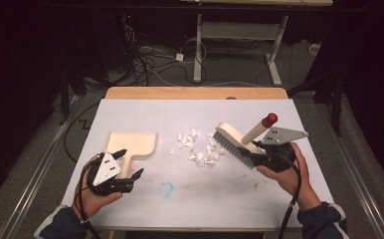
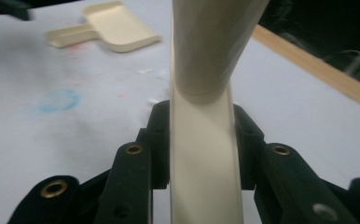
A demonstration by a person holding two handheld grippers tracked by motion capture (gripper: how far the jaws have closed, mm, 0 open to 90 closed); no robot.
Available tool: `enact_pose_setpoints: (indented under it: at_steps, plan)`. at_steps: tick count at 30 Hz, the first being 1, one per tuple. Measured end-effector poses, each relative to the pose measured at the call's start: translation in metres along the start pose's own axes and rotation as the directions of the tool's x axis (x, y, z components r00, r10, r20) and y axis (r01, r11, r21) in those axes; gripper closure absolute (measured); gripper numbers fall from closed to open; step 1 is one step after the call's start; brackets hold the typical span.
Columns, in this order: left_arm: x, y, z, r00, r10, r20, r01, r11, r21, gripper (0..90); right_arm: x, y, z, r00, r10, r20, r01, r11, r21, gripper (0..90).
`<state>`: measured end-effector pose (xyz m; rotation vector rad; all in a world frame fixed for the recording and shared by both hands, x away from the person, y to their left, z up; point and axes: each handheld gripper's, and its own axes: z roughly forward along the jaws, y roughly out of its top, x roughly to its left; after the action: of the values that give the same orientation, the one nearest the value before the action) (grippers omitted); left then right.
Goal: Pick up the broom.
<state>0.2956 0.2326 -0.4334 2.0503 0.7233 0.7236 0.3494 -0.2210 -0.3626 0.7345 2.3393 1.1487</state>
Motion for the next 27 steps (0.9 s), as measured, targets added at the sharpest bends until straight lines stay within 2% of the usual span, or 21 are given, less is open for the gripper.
enact_pose_setpoints:
  at_steps: [1,2,3,4,5,6,7,8,9,10,11,12,13,14,15,16,20,21,22,24,27]
  plan:
    - [0.001,-0.007,-0.003,0.9997,-0.024,0.007,0.024,0.9996,0.011,20.6,0.0,0.0,0.0,1.0,0.0,0.0,0.0,1.0,0.0,67.8]
    - [0.001,-0.013,-0.005,0.9999,-0.01,-0.005,0.01,0.9996,0.027,20.6,-0.005,0.003,0.003,0.9994,-0.012,0.034,0.011,1.0,0.01,67.8]
    - [-0.001,-0.018,-0.008,0.9999,-0.004,-0.016,0.005,0.9984,0.056,20.5,-0.016,0.009,0.01,0.9979,-0.011,0.064,0.009,0.999,0.032,67.9]
    - [-0.001,-0.022,-0.01,0.9995,0.004,-0.032,-0.002,0.9981,0.061,20.1,-0.021,0.012,0.015,0.9978,-0.009,0.065,0.007,0.999,0.039,67.9]
    - [-0.002,-0.026,-0.011,0.9994,-0.005,-0.035,0.007,0.9976,0.069,20.1,-0.021,0.012,0.015,0.9978,-0.009,0.065,0.007,0.999,0.039,67.9]
    - [-0.003,-0.029,-0.012,0.9991,-0.004,-0.041,0.007,0.9968,0.08,20.0,-0.025,0.015,0.02,0.9968,-0.025,0.076,0.021,0.998,0.053,67.9]
    - [-0.004,-0.031,-0.013,0.9989,-0.001,-0.047,0.006,0.996,0.089,19.9,-0.033,0.021,0.032,0.9938,-0.027,0.108,0.018,0.996,0.084,67.9]
    - [-0.004,-0.033,-0.013,0.9989,-0.003,-0.048,0.008,0.9954,0.096,19.9,-0.033,0.021,0.032,0.9938,-0.027,0.108,0.018,0.996,0.084,67.9]
    - [-0.005,-0.033,-0.013,0.9986,0.006,-0.053,-0.001,0.9942,0.108,18.7,-0.039,0.024,0.046,0.989,-0.064,0.133,0.048,0.992,0.121,67.9]
    - [-0.005,-0.034,-0.013,0.998,0.013,-0.062,-0.005,0.9934,0.115,18.7,-0.039,0.024,0.046,0.989,-0.064,0.133,0.048,0.992,0.121,67.9]
    - [-0.005,-0.035,-0.013,0.9979,0.01,-0.064,-0.002,0.9934,0.115,17.9,-0.045,0.026,0.062,0.9789,-0.083,0.187,0.05,0.983,0.176,67.9]
    - [-0.004,-0.035,-0.014,0.9981,0.005,-0.062,0.002,0.9935,0.114,17.9,-0.045,0.026,0.062,0.9789,-0.083,0.187,0.05,0.983,0.176,67.9]
    - [-0.003,-0.036,-0.014,0.9981,-0.006,-0.062,0.012,0.9941,0.108,18.0,-0.051,0.025,0.079,0.9788,-0.067,0.193,0.025,0.977,0.213,67.9]
    - [-0.003,-0.037,-0.015,0.9981,-0.014,-0.06,0.02,0.9942,0.105,18.0,-0.051,0.025,0.079,0.9788,-0.067,0.193,0.025,0.977,0.213,67.9]
    - [-0.003,-0.038,-0.015,0.998,-0.022,-0.059,0.029,0.9929,0.115,17.9,-0.054,0.024,0.095,0.9681,-0.091,0.233,0.029,0.966,0.259,67.9]
    - [-0.003,-0.038,-0.014,0.9978,-0.002,-0.066,0.01,0.9932,0.116,17.9,-0.054,0.024,0.095,0.9681,-0.091,0.233,0.029,0.966,0.259,67.9]
    - [-0.002,-0.041,-0.014,0.9977,0.002,-0.067,0.006,0.9925,0.122,18.0,-0.05,0.018,0.121,0.9569,-0.117,0.266,0.028,0.948,0.317,67.9]
    - [-0.001,-0.041,-0.014,0.9975,0.0,-0.07,0.009,0.9923,0.124,18.0,-0.05,0.018,0.121,0.9569,-0.117,0.266,0.028,0.948,0.317,67.9]
    - [0.0,-0.042,-0.013,0.9974,0.002,-0.072,0.007,0.9916,0.129,17.9,-0.046,0.016,0.127,0.9621,-0.099,0.254,0.013,0.947,0.322,67.9]
    - [0.001,-0.043,-0.013,0.9976,-0.023,-0.066,0.031,0.9912,0.128,18.0,-0.044,0.015,0.129,0.9645,-0.099,0.245,0.016,0.948,0.319,67.9]
    - [0.0,-0.043,-0.013,0.9977,-0.016,-0.065,0.024,0.9912,0.13,18.0,-0.035,0.015,0.135,0.9663,-0.105,0.235,0.027,0.948,0.316,67.9]
